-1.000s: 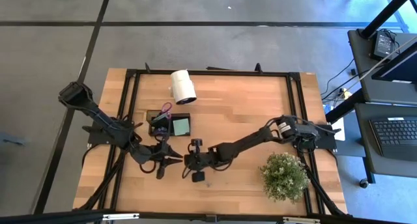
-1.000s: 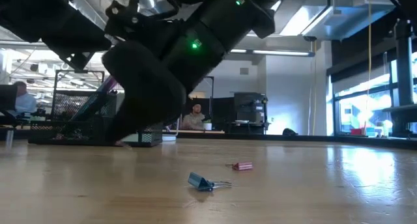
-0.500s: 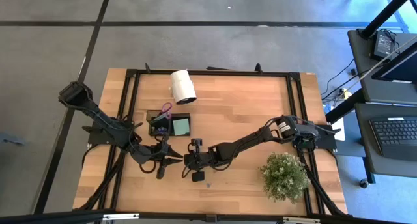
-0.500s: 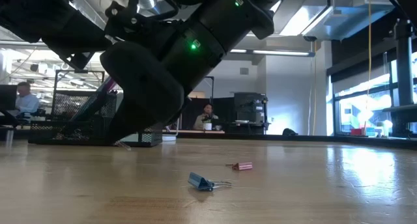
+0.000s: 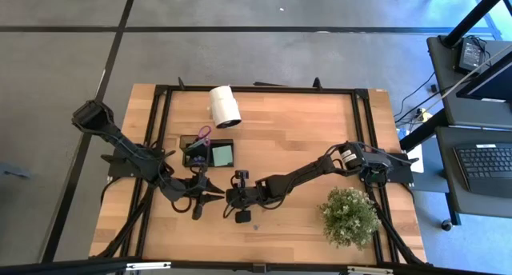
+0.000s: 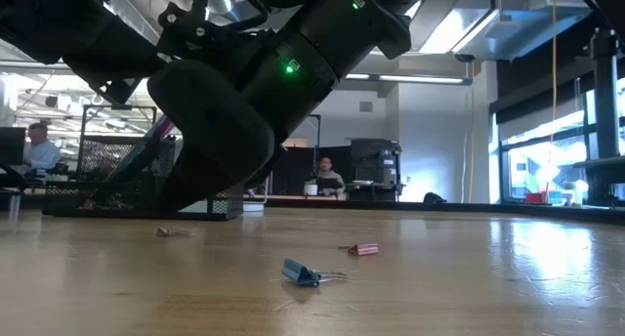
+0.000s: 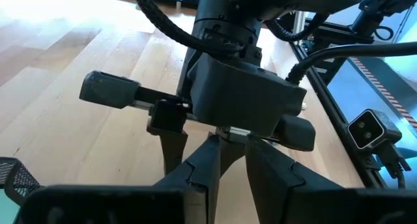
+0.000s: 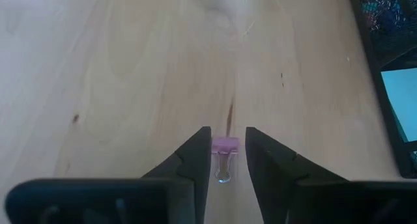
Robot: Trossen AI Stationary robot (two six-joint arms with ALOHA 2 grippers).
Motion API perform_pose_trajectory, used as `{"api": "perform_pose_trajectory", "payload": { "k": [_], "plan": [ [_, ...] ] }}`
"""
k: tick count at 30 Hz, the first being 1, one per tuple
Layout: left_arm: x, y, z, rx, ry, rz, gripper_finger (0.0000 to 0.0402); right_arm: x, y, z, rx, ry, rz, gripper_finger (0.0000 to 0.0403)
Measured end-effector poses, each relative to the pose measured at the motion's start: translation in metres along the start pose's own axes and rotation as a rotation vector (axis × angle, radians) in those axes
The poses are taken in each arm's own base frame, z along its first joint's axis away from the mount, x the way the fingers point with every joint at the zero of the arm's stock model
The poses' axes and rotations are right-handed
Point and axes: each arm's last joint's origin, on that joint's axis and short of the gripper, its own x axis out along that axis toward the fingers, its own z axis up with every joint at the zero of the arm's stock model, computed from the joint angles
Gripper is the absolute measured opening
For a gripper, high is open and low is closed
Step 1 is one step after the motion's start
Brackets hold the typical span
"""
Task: Pick and place office supplies into organizer
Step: Put the pink binder clip into the black desk organizer
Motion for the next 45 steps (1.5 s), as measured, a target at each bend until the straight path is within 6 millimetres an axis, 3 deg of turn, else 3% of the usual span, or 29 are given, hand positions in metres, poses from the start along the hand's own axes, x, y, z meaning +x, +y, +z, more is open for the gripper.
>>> {"api": "perform_pose_trajectory", "payload": {
  "k": [6, 9, 19, 23, 28, 33, 39, 45],
  "plan": [
    [0.000, 0.000, 0.000, 0.000, 0.000, 0.000, 0.0070, 0.000, 0.000, -0.001, -0.002, 0.008, 0.000, 0.0111],
    [0.000, 0.000, 0.000, -0.004, 0.000, 0.000, 0.0068, -0.015, -0.003, 0.004, -0.011, 0.045, -0.001, 0.0112],
    [0.000, 0.000, 0.000, -0.020, -0.001, 0.000, 0.0069, -0.118, -0.027, 0.021, -0.078, 0.303, -0.017, 0.0113],
    [0.000, 0.000, 0.000, -0.018, -0.001, 0.001, 0.0068, -0.160, -0.042, 0.025, -0.048, 0.277, -0.065, 0.0113],
    [0.000, 0.000, 0.000, -0.018, -0.004, 0.008, 0.0070, -0.205, -0.058, 0.005, 0.027, 0.175, -0.099, 0.0113],
    [0.000, 0.000, 0.000, -0.018, -0.005, 0.009, 0.0067, -0.228, -0.070, -0.030, 0.093, 0.014, -0.127, 0.0113],
    [0.000, 0.001, 0.000, -0.019, -0.006, 0.011, 0.0071, -0.237, -0.087, -0.070, 0.128, -0.126, -0.229, 0.0113],
    [0.000, -0.001, 0.000, 0.059, 0.019, -0.043, 0.0074, -0.237, -0.098, -0.090, 0.188, -0.185, -0.252, 0.0113]
  ]
}}
